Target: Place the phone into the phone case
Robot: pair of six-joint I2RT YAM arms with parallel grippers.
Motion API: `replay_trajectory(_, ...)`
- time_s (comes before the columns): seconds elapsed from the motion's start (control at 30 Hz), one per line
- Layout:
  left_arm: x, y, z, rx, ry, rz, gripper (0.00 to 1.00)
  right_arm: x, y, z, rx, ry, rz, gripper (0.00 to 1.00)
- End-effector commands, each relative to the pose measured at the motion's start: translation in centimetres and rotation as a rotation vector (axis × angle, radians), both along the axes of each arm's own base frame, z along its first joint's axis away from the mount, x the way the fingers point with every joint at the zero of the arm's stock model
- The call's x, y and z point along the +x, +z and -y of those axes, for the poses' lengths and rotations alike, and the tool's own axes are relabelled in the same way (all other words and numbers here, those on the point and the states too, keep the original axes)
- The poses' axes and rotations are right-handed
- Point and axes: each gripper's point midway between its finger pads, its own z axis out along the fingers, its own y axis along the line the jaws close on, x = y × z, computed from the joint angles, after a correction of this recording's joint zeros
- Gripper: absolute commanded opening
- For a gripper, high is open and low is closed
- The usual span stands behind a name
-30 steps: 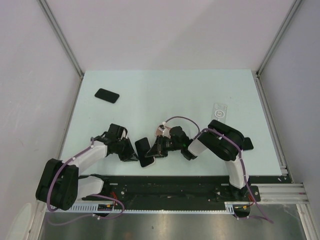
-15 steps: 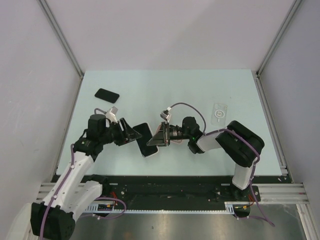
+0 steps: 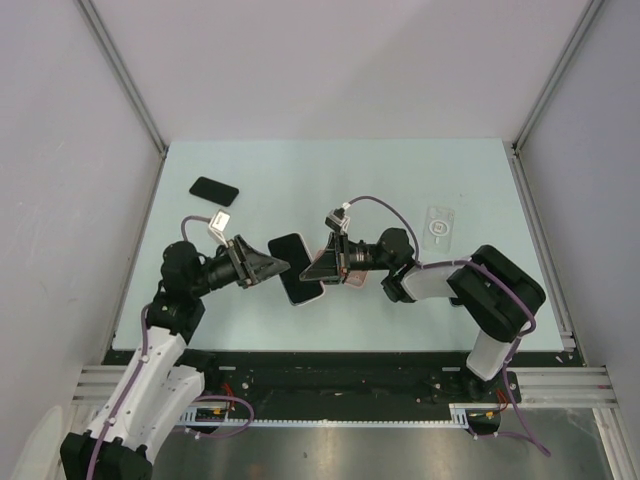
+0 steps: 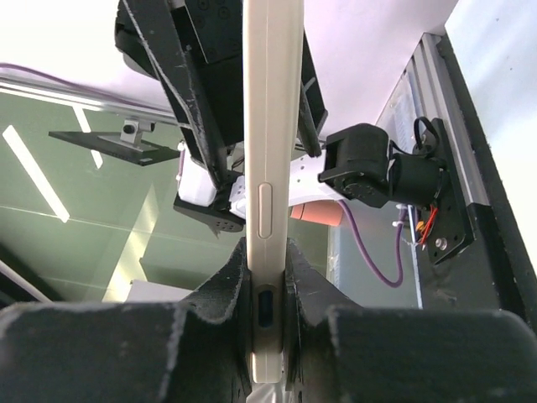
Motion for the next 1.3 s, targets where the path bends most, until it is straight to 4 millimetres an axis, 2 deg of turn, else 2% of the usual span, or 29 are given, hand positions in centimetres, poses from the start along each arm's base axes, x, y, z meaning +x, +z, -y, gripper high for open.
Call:
replay_trajectory(0.0, -1.4, 2.5, 0.8, -0.110, -0.092, 0.088, 0.50, -2.6, 7.0, 2.0, 0.263, 0.024, 0.244, 0.00)
replay_trajectory(0.23, -2.0, 4.2, 0.6, -0.161, -0.078, 0.171, 0.46, -3.0, 9.1, 2.5, 0.305, 0.012, 0.241, 0.00)
replay_trajectory(0.4, -2.9, 5.5, 0.6, -0.221, -0.085, 0.206, 0.55, -2.7, 10.6, 3.0, 0.337, -0.020, 0.229, 0.00)
replay_trajectory(0.6, -3.0, 6.3, 0.6, -0.244, -0.092, 0.213, 0.52, -2.7, 12.0, 3.4, 0.367, -0.032, 0.227, 0.00)
replay_trajectory(0.77, -2.6, 5.9, 0.7, -0.253, -0.094, 0.192, 0.40, -3.1, 12.3, 3.4, 0.372, -0.022, 0.220, 0.02)
replay_trajectory(0.8, -2.6, 5.9, 0.7, -0.252, -0.095, 0.191, 0.28, -3.1, 12.3, 3.3, 0.372, -0.019, 0.220, 0.03)
replay_trajectory(0.87, -2.4, 5.8, 0.8, -0.244, -0.100, 0.189, 0.16, -3.3, 12.2, 3.2, 0.370, -0.012, 0.217, 0.08)
replay_trajectory(0.9, -2.2, 5.8, 0.9, -0.234, -0.100, 0.172, 0.03, -3.3, 11.9, 3.0, 0.365, -0.009, 0.215, 0.11)
replay_trajectory(0.93, -2.1, 5.6, 0.9, -0.221, -0.099, 0.157, 0.00, -3.2, 11.8, 3.0, 0.361, -0.008, 0.212, 0.13)
replay_trajectory(0.97, -1.8, 5.9, 0.9, -0.192, -0.097, 0.177, 0.00, -3.2, 11.6, 2.9, 0.356, -0.005, 0.207, 0.19)
replay_trajectory(1.0, -1.5, 4.9, 0.9, -0.164, -0.087, 0.116, 0.00, -3.2, 11.5, 2.8, 0.354, -0.003, 0.204, 0.23)
replay_trajectory(1.07, -1.0, 4.0, 0.8, -0.109, -0.070, 0.106, 0.00, -3.2, 11.2, 2.6, 0.350, -0.006, 0.208, 0.36)
replay_trajectory(1.13, -0.6, 2.9, 0.5, -0.056, -0.048, 0.060, 0.00, -3.0, 11.0, 2.4, 0.347, -0.011, 0.207, 0.43)
replay_trajectory(1.27, -0.5, 1.5, 0.4, -0.025, -0.043, -0.018, 0.00, -2.4, 10.3, 2.1, 0.335, -0.023, 0.192, 0.45)
